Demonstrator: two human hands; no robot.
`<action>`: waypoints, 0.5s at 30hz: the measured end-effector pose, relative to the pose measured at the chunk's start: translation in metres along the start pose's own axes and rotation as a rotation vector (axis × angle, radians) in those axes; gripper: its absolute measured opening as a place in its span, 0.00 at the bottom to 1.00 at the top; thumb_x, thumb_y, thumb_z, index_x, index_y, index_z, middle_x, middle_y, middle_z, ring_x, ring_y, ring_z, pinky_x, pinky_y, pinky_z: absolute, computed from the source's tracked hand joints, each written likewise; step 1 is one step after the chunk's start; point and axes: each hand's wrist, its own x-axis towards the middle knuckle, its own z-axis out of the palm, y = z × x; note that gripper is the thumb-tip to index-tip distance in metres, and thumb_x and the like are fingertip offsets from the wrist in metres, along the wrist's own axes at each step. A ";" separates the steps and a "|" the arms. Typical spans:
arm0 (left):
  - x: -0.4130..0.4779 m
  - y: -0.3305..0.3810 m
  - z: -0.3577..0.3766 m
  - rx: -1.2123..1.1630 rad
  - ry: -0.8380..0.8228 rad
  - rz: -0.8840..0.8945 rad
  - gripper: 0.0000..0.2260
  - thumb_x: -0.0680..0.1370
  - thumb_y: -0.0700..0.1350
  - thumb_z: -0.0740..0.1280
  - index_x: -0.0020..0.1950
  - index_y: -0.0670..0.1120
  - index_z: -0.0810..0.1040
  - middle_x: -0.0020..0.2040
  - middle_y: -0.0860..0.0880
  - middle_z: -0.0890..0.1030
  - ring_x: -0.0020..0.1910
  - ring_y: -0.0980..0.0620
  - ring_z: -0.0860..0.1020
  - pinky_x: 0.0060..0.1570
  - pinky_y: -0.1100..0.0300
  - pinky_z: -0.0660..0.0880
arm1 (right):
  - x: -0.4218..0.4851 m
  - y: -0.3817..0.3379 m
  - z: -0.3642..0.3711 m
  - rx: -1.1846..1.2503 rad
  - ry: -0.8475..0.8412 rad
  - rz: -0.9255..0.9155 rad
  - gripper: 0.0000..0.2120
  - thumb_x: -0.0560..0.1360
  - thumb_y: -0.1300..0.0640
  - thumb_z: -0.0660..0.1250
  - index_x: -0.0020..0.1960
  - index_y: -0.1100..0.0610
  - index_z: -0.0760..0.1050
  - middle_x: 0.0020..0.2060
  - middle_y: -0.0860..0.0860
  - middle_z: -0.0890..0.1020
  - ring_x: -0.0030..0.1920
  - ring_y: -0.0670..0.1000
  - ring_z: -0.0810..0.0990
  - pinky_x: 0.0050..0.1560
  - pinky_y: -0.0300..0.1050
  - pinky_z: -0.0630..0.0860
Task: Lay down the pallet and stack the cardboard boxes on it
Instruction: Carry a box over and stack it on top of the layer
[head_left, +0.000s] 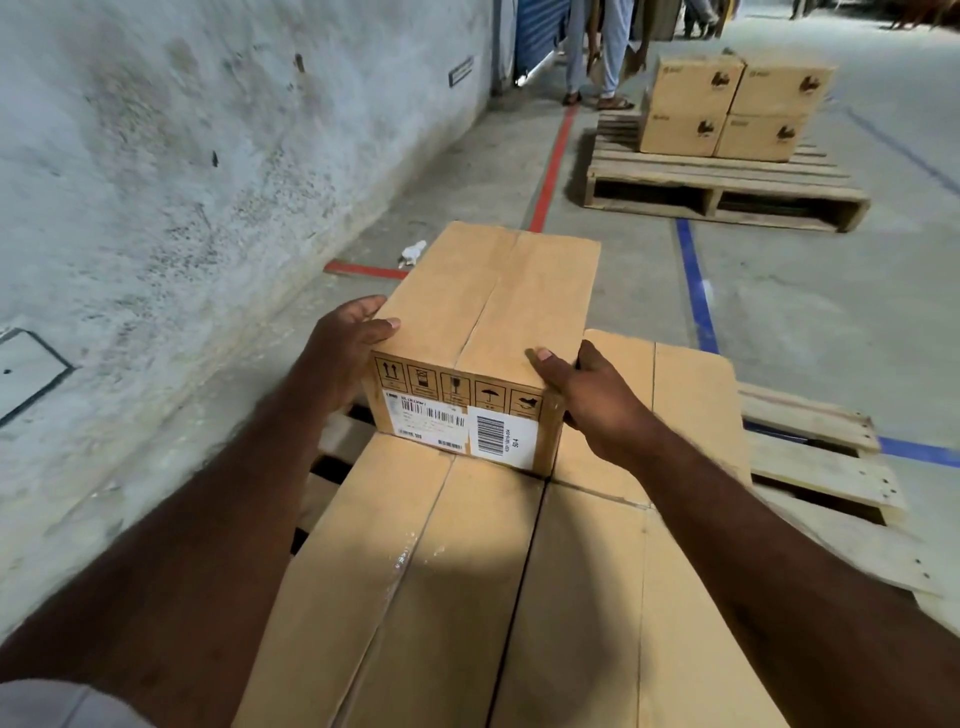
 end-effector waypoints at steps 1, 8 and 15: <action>-0.001 -0.001 0.000 0.007 0.003 0.006 0.24 0.78 0.38 0.67 0.74 0.40 0.70 0.55 0.43 0.84 0.42 0.51 0.85 0.38 0.59 0.79 | -0.003 -0.002 0.001 -0.008 -0.001 0.001 0.34 0.63 0.31 0.72 0.57 0.56 0.72 0.60 0.61 0.80 0.60 0.59 0.81 0.65 0.60 0.77; -0.001 0.002 0.002 0.071 0.015 0.040 0.24 0.79 0.39 0.66 0.75 0.40 0.68 0.63 0.41 0.80 0.47 0.51 0.83 0.40 0.62 0.78 | -0.005 -0.008 0.002 -0.034 0.015 0.020 0.32 0.68 0.34 0.70 0.59 0.57 0.71 0.56 0.58 0.78 0.64 0.61 0.78 0.64 0.60 0.75; -0.003 0.005 0.001 0.255 0.003 0.050 0.24 0.80 0.44 0.66 0.76 0.44 0.67 0.67 0.42 0.78 0.56 0.44 0.82 0.59 0.46 0.78 | -0.007 -0.004 -0.002 -0.107 -0.004 -0.011 0.31 0.73 0.33 0.68 0.58 0.59 0.70 0.45 0.51 0.71 0.47 0.51 0.74 0.45 0.47 0.71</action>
